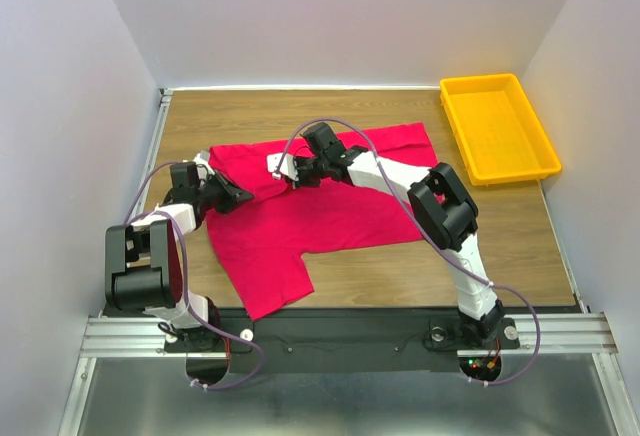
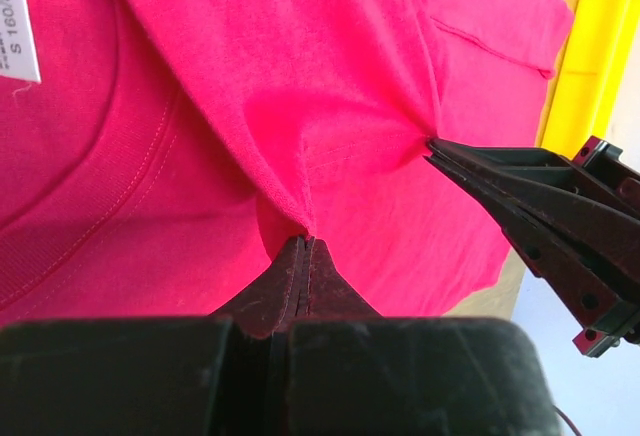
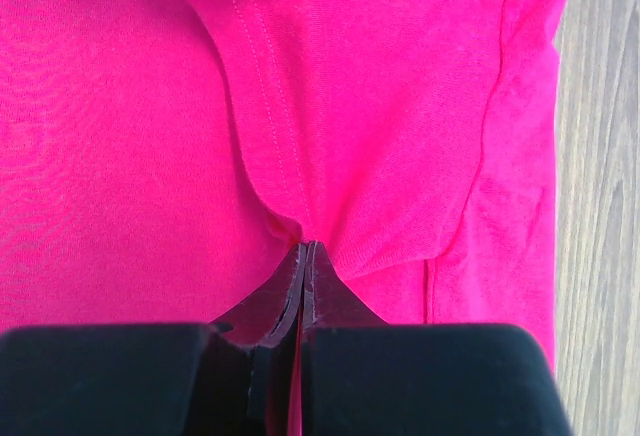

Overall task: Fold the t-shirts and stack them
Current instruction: Fold the tshirt

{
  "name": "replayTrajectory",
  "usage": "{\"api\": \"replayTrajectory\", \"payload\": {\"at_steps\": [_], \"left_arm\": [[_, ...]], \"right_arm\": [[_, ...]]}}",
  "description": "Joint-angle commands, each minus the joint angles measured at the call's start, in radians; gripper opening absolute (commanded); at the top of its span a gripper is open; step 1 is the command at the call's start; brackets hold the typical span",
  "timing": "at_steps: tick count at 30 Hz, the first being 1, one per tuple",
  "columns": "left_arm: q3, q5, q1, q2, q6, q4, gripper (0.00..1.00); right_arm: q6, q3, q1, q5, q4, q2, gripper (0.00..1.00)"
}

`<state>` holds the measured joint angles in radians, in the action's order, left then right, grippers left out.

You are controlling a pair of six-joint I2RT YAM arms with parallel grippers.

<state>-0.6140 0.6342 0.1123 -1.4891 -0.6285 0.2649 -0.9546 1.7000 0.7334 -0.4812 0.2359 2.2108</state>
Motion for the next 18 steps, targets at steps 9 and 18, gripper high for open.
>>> {"api": "replayTrajectory", "payload": {"at_steps": [9, 18], "left_arm": [[0.033, -0.014, -0.005, 0.059, 0.020, -0.018, 0.00], [0.028, -0.028, -0.005, 0.069, 0.018, -0.027, 0.00]], "right_arm": [[-0.016, -0.007, -0.003, -0.028, 0.014, -0.069, 0.01], [-0.018, -0.005, -0.005, -0.025, 0.017, -0.074, 0.03]]}}
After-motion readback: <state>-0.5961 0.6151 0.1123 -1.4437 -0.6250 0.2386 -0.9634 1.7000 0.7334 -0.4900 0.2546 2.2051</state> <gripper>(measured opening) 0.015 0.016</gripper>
